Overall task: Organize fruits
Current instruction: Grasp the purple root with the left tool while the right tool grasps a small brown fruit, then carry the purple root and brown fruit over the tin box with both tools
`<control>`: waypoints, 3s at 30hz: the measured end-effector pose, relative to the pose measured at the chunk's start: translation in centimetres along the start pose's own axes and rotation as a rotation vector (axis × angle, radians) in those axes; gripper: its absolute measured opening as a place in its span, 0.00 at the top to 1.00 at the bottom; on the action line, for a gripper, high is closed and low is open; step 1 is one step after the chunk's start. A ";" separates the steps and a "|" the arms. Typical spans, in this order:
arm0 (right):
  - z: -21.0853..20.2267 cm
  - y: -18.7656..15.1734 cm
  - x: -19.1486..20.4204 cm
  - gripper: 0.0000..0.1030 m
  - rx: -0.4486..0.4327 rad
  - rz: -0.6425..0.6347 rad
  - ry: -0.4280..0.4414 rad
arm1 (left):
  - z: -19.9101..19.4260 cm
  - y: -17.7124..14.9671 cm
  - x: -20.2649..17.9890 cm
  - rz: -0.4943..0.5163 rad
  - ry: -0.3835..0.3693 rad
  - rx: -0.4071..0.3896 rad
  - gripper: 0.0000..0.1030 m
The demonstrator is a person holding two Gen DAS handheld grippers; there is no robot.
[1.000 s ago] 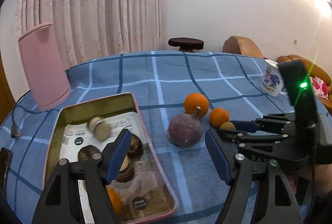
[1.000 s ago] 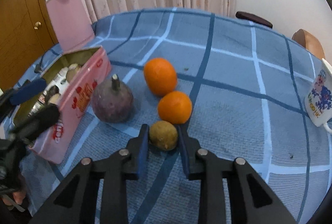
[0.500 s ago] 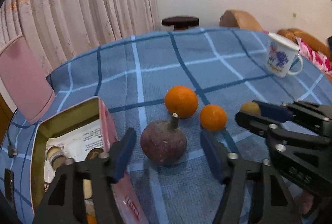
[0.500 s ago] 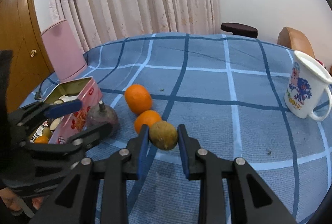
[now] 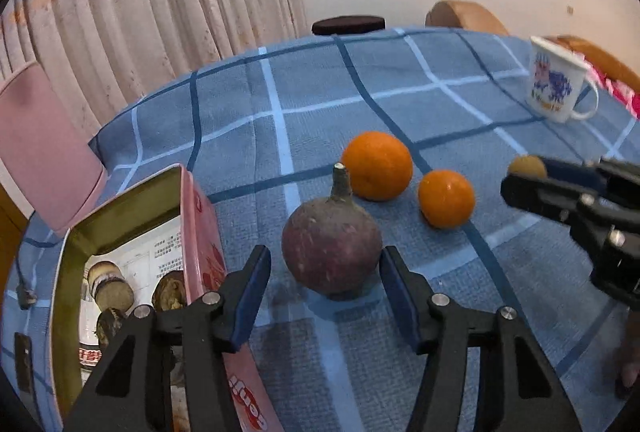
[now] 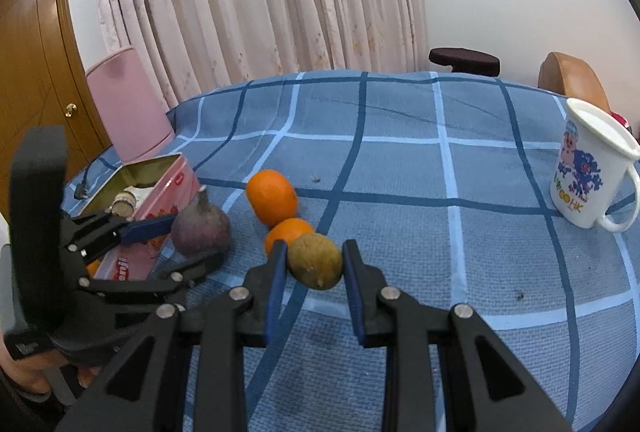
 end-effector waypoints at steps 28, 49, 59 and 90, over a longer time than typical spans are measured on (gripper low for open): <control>-3.2 1.4 1.9 0.70 -0.157 -0.114 -0.060 | -4.7 0.3 -0.9 -0.090 -0.107 -0.168 0.50; -4.3 2.2 3.4 0.70 -0.233 -0.168 -0.081 | -7.1 0.3 0.4 -0.133 -0.126 -0.267 0.50; -3.5 3.1 5.8 0.70 -0.231 -0.191 -0.042 | -8.8 0.5 2.3 -0.156 -0.126 -0.301 0.50; -0.8 8.2 17.2 0.70 -0.244 -0.339 0.106 | -10.3 0.0 13.5 -0.304 0.004 -0.313 0.50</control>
Point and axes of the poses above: each gripper's, at about its wrist camera, not at the fingertips, and z roughly the way its jaws point, x to its left, y to its top, the point moved 9 cm from there along z, roughly the way its jaws point, and after that the axes turned 14 degrees about -z, right-handed, at the moved point
